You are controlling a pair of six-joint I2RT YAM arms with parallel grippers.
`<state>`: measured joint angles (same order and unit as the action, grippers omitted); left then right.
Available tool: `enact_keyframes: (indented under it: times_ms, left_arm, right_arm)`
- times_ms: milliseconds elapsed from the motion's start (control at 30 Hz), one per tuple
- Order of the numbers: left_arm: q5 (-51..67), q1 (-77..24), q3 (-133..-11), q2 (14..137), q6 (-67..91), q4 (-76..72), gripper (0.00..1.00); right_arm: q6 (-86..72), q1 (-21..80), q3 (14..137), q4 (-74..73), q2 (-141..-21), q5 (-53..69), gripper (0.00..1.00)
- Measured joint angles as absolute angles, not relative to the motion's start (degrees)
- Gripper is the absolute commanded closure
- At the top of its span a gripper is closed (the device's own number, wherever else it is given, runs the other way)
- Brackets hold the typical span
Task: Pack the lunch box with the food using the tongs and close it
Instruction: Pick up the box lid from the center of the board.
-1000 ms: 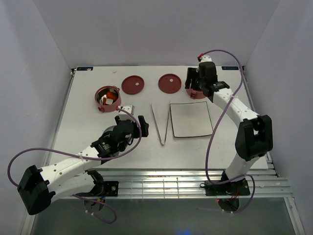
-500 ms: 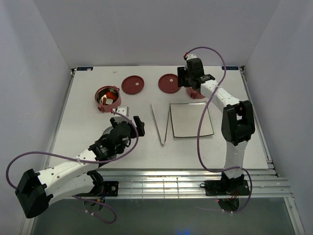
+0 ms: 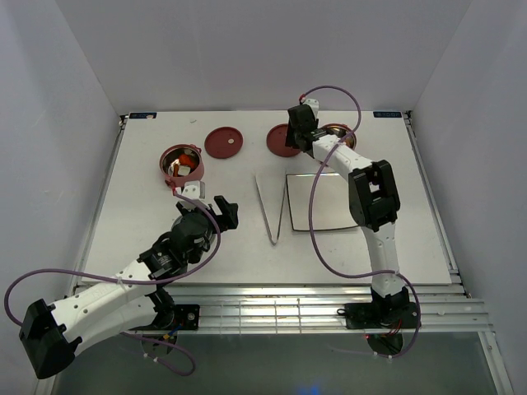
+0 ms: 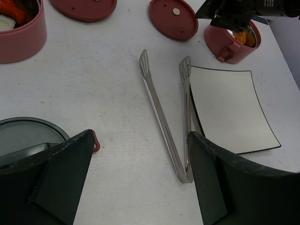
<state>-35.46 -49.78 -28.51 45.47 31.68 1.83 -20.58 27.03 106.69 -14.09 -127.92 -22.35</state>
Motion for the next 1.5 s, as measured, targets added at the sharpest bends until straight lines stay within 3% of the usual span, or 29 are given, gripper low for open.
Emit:
enact_keyframes:
  times_ms: [600,1500]
  left_arm:
    - [-35.11,-49.78,-28.47,42.78,32.42,1.72,0.09]
    - [-34.50,-49.78,-27.66,40.60,32.62,1.74,0.10]
  right_arm:
    - [-38.65,27.53,109.73,-19.57,-132.46,-29.89,0.48]
    - [-41.87,27.73,114.06,-17.65,-139.87,-31.55,0.51]
